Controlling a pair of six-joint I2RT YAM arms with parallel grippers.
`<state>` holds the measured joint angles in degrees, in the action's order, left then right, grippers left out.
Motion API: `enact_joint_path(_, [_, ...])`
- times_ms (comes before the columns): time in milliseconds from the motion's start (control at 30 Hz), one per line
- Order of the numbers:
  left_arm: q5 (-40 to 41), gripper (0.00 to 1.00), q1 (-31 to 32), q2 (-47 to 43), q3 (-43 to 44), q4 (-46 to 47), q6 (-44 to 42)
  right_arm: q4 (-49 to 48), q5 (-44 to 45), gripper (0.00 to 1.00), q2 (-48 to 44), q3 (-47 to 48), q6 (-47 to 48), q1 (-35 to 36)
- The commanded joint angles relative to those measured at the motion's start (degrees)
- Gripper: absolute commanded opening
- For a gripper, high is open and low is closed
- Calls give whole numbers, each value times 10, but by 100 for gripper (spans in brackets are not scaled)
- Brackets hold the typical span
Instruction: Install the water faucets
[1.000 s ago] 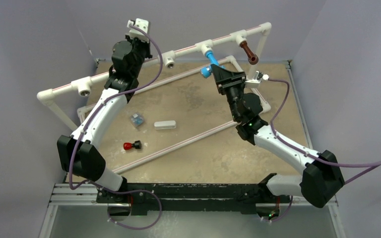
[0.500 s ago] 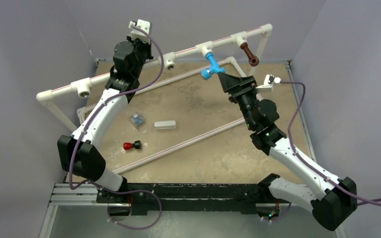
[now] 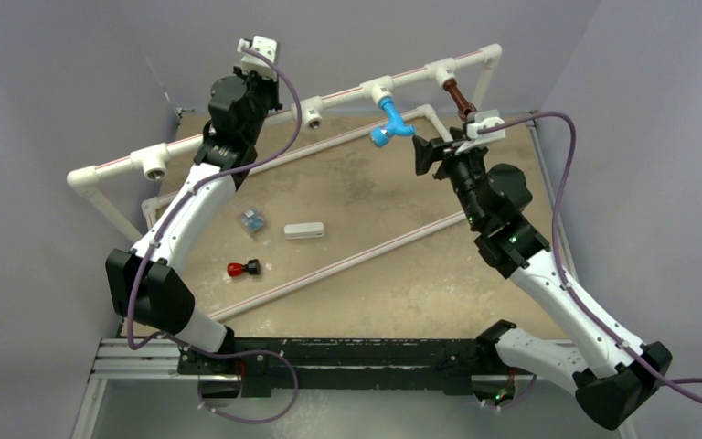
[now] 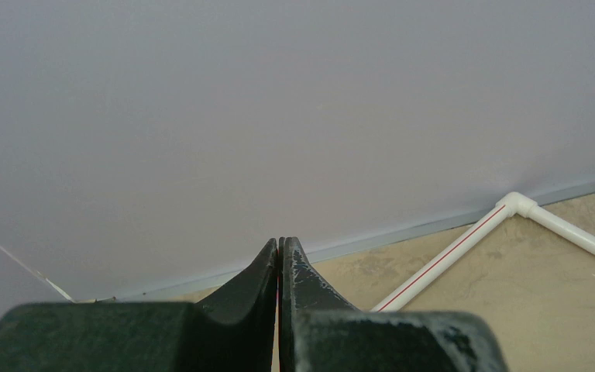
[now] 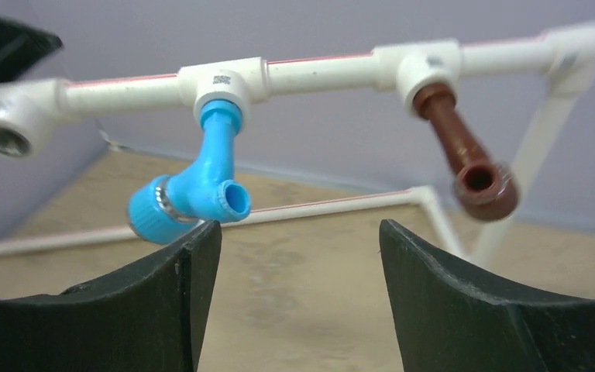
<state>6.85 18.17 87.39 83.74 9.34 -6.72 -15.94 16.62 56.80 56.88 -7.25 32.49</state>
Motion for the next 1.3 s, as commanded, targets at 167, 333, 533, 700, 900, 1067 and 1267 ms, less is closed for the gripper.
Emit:
enact_joint_path(167, [-43,0,15,14,-19,-68,-11,74,-51,77,-2,56,502,19])
enact_joint_path(333, [-42,0,15,14,-18,-68,-11,81,-45,78,0,46,698,50])
enact_joint_path(533, [-40,0,15,14,-18,-67,-13,7,-10,79,22,20,863,87])
enact_joint_path(700, [-40,0,15,15,-18,-67,-13,-65,36,80,61,-5,982,111])
enact_joint_path(900, [-39,0,15,14,-20,-66,-15,-189,74,80,112,-31,1081,117])
enact_joint_path(1067, [-40,0,15,12,-21,-66,-14,-233,77,80,144,-29,1107,116])
enact_joint_path(1267, [-40,0,15,12,-21,-65,-13,-264,81,80,167,-34,1125,120])
